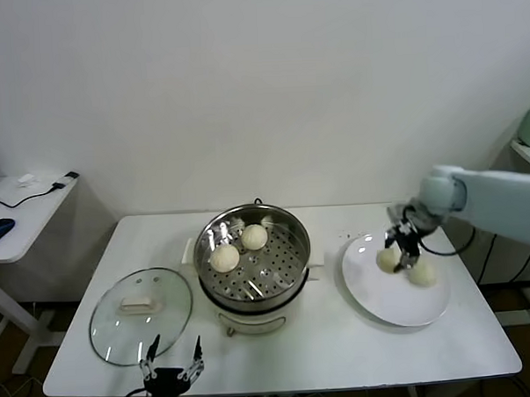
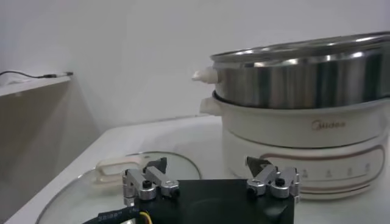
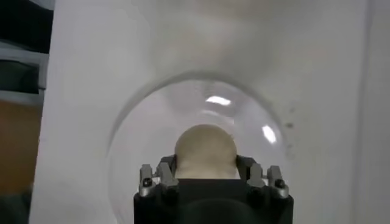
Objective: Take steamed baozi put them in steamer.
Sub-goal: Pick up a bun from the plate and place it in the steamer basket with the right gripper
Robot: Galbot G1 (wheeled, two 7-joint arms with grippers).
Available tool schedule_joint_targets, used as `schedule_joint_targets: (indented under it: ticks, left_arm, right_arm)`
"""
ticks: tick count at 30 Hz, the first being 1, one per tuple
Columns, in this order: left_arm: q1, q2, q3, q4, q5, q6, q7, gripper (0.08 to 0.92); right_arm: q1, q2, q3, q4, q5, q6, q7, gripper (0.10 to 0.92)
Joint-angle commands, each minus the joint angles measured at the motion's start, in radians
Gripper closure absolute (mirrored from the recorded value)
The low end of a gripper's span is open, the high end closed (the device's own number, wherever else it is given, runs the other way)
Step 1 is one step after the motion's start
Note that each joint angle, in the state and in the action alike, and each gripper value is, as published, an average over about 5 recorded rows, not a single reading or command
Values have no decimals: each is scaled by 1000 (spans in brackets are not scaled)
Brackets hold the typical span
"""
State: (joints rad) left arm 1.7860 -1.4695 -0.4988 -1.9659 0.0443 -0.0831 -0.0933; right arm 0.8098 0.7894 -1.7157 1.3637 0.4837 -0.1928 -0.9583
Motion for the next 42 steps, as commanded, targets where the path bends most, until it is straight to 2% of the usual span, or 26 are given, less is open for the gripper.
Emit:
schedule_joint_targets:
  ticks: [1,5,9,16,33,42]
  left_arm:
    - [0,2,3,-2,2,2,0,177]
    - [1,1,8,-7,5,3,-1,177]
    - [9,2,8,-14,6,1,-1,177]
    - [14,1,2,-10,6,-4,-4,177]
    - [26,-7,-2,-6,12,-10,-10,177]
    - [24,-6,-5,-2,9,-12,-17,177]
  right_arm:
    - [349,252,12,177,59,145,-68,373]
    - [296,353,94,258,-1,219,-40,372]
    - [186,426,122,296,-156,330,4,372]
    - [20,507,149,236,-378,497,46,373]
    - [-171,576,147,-8,-487,611,60,372]
    - [-164,582,169,-41,-437,675,59,350]
